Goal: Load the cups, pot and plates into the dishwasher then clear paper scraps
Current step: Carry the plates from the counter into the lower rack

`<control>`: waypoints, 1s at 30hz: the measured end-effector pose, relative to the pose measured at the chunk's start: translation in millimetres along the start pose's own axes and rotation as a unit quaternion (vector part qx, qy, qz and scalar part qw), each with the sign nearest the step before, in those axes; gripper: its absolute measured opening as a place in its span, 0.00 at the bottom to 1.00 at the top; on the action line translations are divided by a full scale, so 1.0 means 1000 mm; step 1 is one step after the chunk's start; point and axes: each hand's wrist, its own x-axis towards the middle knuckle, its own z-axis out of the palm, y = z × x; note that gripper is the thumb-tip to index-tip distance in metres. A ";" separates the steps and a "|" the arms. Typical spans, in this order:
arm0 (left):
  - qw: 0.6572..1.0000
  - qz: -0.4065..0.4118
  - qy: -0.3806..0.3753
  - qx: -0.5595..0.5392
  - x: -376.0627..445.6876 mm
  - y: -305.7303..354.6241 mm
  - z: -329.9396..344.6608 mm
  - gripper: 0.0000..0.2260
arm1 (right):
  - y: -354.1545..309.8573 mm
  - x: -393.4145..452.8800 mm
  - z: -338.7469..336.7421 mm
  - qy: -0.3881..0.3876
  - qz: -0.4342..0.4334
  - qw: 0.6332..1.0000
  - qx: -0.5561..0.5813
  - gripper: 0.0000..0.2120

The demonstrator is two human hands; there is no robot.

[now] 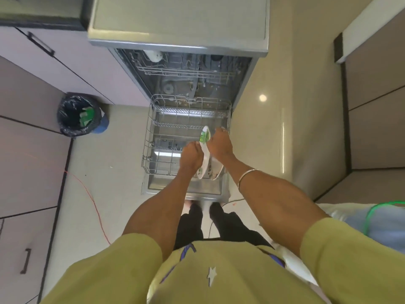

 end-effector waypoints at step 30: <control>0.983 -0.023 0.183 0.025 -0.113 -0.237 -0.256 0.16 | -0.231 -0.194 0.203 -0.064 -0.261 0.945 -0.187 0.14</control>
